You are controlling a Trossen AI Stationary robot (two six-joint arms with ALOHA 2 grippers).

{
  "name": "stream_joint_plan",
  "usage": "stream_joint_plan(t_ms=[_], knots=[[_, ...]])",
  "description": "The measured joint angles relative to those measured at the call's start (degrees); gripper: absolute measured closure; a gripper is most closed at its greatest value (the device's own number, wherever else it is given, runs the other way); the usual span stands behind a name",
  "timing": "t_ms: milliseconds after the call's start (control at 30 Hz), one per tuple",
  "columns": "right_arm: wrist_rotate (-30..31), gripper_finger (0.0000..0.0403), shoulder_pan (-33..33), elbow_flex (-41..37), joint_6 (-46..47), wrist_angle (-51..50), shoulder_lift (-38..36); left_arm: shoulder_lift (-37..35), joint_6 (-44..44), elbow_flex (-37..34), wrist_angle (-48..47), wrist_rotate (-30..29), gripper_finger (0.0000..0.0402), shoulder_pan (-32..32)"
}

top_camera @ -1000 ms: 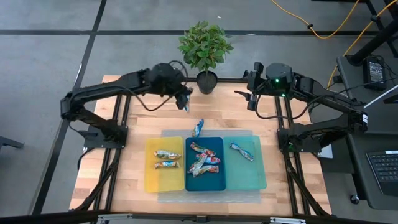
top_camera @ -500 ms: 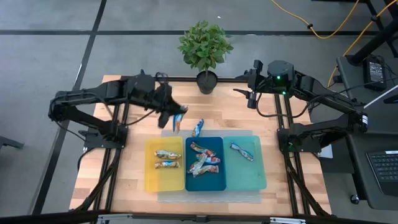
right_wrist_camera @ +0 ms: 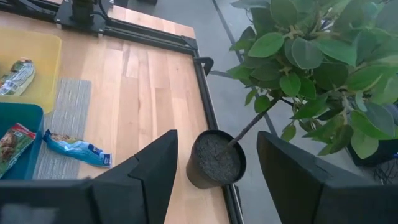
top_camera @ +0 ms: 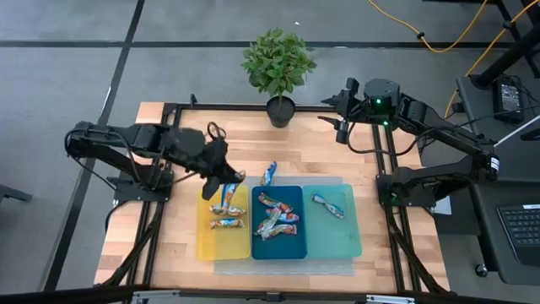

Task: Pick and place Granola Bars by type
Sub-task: Put the yellow granola bar into the yellow bin

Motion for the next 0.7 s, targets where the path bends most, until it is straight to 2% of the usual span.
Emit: stream_joint_plan(t_ms=[167,367,533,700], knots=[[-0.1,0.0181,0.0,0.0,0.0,0.11,0.0,2.91,-7.32,0.0,-8.49,-0.14,0.0355,-4.32],[-0.12,0.0181,0.0,0.0,-0.06,0.13,0.09,6.17,-9.75,0.0,-13.42,-0.16,0.0355,-6.93],[-0.21,0.0181,0.0,0.02,-0.09,0.44,0.63,9.44,-7.16,-0.89,-14.43,-0.31,0.0355,-8.58],[-1.99,0.0181,0.0,0.02,-0.17,0.44,1.21,12.97,-2.27,-5.53,-14.95,-1.21,0.0355,-12.37]])
